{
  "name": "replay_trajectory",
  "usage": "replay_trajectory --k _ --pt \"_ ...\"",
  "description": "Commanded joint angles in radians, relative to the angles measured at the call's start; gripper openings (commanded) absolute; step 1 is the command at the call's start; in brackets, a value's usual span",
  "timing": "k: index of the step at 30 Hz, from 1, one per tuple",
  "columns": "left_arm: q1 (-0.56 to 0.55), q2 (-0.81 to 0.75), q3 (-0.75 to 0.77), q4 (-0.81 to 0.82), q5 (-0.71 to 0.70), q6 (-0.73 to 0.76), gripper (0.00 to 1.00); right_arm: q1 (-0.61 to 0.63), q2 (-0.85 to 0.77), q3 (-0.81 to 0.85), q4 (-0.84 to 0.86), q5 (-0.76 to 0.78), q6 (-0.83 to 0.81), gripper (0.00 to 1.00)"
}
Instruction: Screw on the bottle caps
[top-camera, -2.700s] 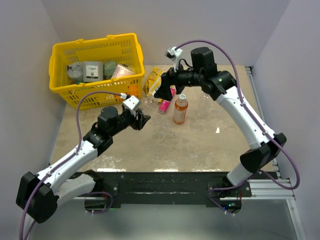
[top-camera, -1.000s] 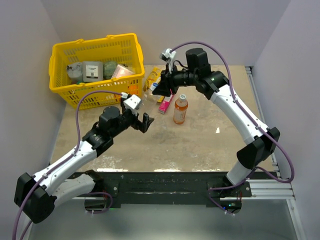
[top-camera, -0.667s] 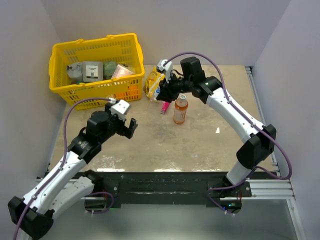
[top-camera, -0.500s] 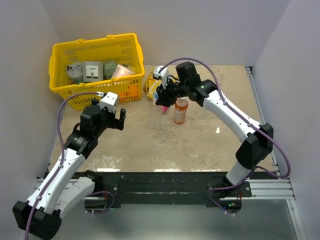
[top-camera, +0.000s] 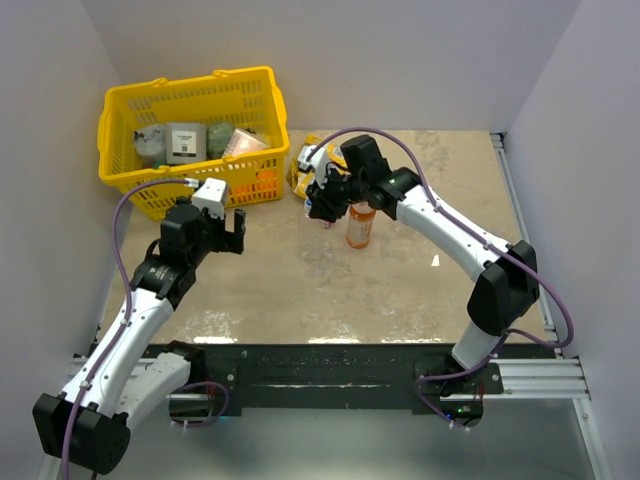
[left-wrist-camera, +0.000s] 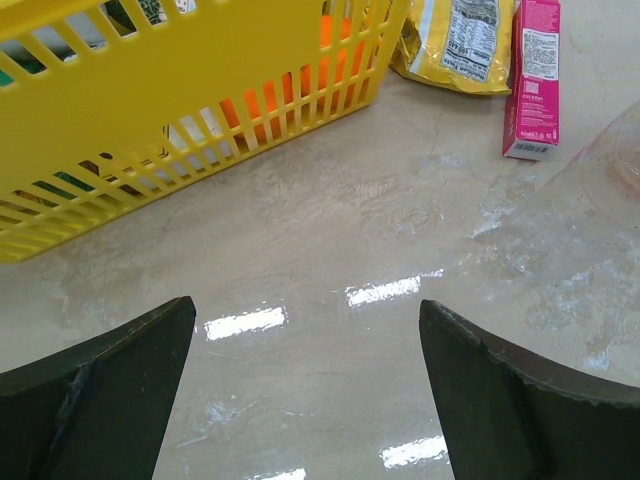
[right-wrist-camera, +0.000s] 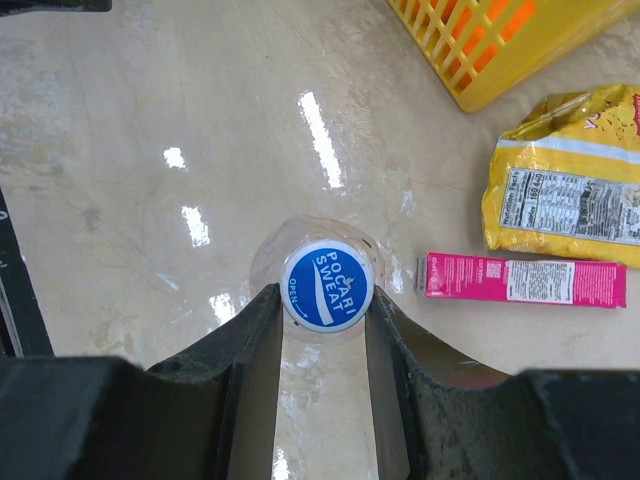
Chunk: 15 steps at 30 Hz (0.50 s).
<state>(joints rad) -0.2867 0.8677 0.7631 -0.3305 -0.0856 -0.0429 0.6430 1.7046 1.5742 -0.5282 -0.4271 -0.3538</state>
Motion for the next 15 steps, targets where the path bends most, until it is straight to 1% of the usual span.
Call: replay_trajectory --k 1,3,8,9,11,12,15 --pt "0.015 -0.016 0.001 0.038 0.014 -0.023 1.0 0.014 -0.005 -0.016 0.056 0.025 -0.031 0.09" --pt "0.015 -0.016 -0.001 0.038 0.021 -0.025 1.0 0.018 -0.01 -0.028 0.056 0.031 -0.043 0.12" --pt "0.015 -0.009 -0.001 0.036 0.023 -0.023 1.0 0.029 -0.01 -0.042 0.053 0.037 -0.056 0.16" --pt "0.015 -0.007 -0.001 0.036 0.023 -0.023 1.0 0.03 -0.01 -0.042 0.054 0.042 -0.056 0.21" --pt "0.017 -0.004 0.001 0.038 0.026 -0.023 1.0 0.038 -0.01 -0.043 0.056 0.051 -0.057 0.25" --pt "0.015 -0.003 -0.001 0.039 0.029 -0.023 1.0 0.04 -0.01 -0.043 0.054 0.057 -0.057 0.31" --pt "0.017 0.007 0.001 0.039 0.037 -0.028 1.0 0.049 -0.01 -0.039 0.045 0.063 -0.073 0.38"
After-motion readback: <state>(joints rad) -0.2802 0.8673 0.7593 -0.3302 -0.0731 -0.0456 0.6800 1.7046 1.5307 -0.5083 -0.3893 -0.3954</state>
